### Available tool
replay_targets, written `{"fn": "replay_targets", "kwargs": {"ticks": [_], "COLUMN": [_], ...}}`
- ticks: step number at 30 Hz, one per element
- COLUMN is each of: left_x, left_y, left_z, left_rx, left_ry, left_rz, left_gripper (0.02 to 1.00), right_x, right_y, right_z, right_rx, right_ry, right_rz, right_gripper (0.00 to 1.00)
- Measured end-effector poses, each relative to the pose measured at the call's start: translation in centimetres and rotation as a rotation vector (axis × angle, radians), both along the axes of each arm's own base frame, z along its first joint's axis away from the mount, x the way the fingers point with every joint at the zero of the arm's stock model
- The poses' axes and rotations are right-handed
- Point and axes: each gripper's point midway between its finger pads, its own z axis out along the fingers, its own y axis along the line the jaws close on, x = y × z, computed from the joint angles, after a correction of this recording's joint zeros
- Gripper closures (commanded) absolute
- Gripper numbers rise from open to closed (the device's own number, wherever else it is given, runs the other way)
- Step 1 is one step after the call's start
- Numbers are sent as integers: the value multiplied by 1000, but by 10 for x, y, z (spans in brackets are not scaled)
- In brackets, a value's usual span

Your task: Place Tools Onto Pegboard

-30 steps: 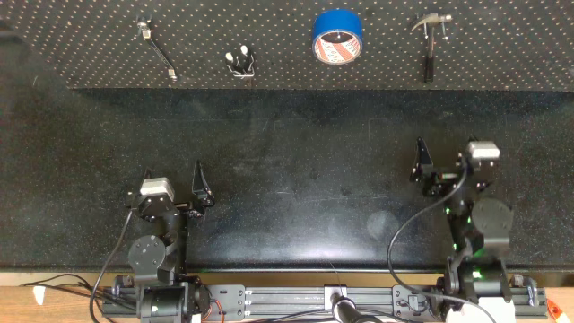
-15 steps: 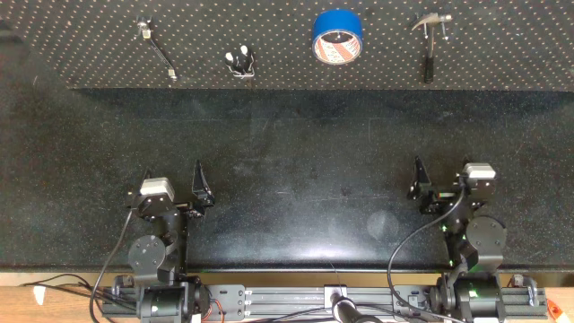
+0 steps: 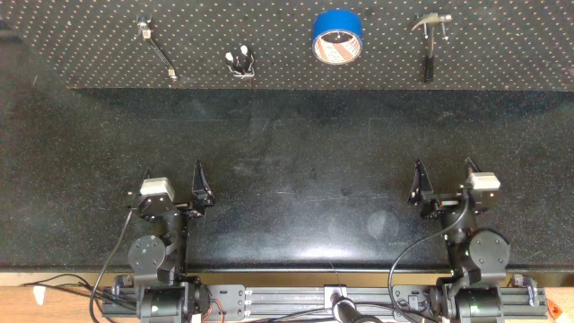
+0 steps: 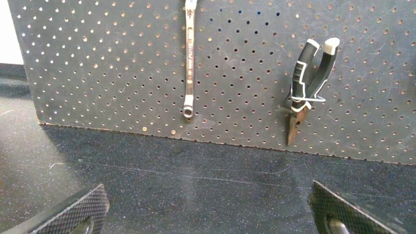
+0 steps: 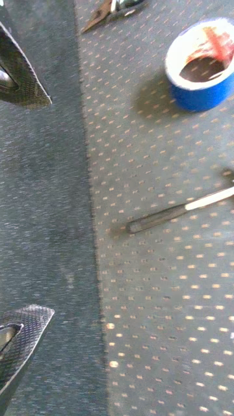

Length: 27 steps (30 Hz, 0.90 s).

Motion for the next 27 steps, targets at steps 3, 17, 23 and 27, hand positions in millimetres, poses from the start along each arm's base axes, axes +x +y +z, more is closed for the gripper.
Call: {"fn": "replay_targets", "kwargs": {"ticks": [3,17,23,27], "left_x": [0,0,0,0], "left_y": [0,0,0,0], "left_z": [0,0,0,0], "left_rx": [0,0,0,0], "left_ry": [0,0,0,0], "left_rz": [0,0,0,0], "left_gripper": [23,23,23,23], "right_x": [-1,-1,-1,-1], "right_y": [0,0,0,0], "right_z": [4,4,4,4], "right_rx": [0,0,0,0], "right_ry": [-17,-16,-16,-16], "right_rz": [2,2,2,2], "right_gripper": [16,14,14,14]}}
